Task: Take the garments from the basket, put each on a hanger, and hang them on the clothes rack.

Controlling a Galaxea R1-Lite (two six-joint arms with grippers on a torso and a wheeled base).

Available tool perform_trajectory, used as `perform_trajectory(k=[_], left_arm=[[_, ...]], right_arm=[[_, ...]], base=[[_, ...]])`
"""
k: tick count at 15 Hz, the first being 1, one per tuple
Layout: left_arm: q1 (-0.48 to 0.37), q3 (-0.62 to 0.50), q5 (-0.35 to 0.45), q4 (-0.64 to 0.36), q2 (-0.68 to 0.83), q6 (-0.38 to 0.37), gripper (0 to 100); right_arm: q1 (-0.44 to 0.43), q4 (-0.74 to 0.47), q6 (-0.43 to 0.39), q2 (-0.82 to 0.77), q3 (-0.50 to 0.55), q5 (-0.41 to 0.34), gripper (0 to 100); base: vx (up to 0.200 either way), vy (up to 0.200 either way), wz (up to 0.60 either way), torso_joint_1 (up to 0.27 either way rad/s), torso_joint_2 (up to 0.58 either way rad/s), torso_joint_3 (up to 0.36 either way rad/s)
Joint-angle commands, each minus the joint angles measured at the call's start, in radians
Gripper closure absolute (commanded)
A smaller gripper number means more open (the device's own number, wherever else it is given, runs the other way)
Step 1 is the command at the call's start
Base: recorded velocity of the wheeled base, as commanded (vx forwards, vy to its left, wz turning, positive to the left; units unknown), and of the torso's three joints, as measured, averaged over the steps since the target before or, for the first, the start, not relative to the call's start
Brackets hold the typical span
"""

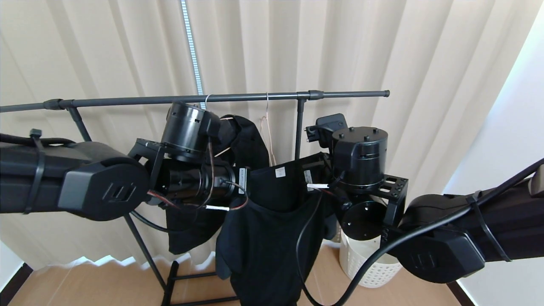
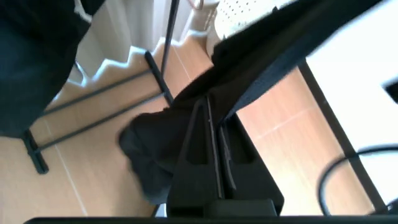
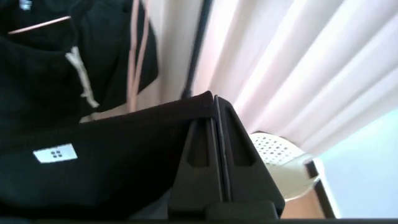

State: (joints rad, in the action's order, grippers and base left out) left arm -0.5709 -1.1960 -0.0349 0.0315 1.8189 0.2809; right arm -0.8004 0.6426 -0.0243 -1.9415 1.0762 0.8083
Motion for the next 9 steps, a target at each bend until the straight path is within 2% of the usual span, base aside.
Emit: perform_trajectory(k=[1,9], left_arm=[[0.008,-0.065,0.0,0.002,0.079,-0.008,100],[-0.007,-0.085,-0.002,0.031,0.085,-0.02,100]], right_arm=[[0.001,0.002,-0.006,0.029,-0.012,0.002,100],[0.041,0.011,-0.014,0.029,-0.012,0.015,100]], base=[[0.0,0.0,0.0,0.0,0.0,0.0],[0.0,0.0,0.0,0.0,0.0,0.0]])
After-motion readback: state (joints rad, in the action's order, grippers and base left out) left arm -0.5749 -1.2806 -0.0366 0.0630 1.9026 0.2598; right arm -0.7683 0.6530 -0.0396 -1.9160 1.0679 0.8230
